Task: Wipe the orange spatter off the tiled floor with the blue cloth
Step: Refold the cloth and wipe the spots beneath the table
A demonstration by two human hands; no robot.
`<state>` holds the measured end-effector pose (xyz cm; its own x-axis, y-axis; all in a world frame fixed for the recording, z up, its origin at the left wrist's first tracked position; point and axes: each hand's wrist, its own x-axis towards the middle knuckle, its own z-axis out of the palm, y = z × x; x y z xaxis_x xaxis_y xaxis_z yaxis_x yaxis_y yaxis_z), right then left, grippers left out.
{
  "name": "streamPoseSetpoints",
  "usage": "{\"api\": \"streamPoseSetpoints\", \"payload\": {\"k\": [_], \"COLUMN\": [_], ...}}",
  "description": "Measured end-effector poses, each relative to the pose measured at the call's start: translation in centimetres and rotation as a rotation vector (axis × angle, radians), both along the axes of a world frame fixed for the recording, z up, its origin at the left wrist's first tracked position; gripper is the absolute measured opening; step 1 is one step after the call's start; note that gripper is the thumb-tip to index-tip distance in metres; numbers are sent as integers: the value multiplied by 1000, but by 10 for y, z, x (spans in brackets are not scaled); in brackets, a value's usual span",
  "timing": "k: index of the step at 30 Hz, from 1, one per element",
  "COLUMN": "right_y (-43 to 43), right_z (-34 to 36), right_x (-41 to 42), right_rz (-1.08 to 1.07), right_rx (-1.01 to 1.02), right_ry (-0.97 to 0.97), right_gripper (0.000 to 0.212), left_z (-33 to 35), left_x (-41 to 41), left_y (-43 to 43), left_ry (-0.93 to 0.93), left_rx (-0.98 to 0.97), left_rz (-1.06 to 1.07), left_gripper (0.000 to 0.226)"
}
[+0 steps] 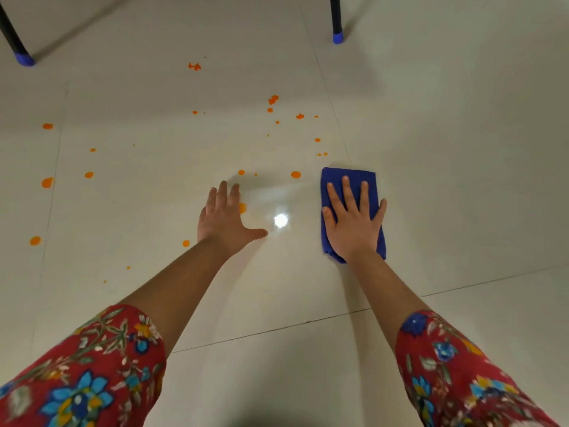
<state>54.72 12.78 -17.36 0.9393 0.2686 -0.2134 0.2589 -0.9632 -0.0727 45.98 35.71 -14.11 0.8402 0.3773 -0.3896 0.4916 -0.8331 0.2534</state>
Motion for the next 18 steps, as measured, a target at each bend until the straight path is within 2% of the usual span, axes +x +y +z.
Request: {"api": "streamPoseSetpoints", "payload": {"k": [4,8,11,15,18], "right_y": [-5,10,54,70,19], "right_z": [-18,-20,-16,-14,-14], "right_x": [5,67,105,46,14], "right_rz": [-1,-171,-125,149,91], "right_rx": [17,28,53,69,80], "right_ry": [-14,-9,47,26,22], "right_gripper": [56,55,55,56,57], "left_z": [-8,-14,-12,-8,-9], "left_x": [6,8,10,9,8], "left_y": [15,18,17,18,18], "left_ry": [91,102,109,108,101], "left_rx": [-11,-38,-37,-33,-38], "left_rz": [3,5,8,4,5], "left_gripper": [132,134,133,133,133]}}
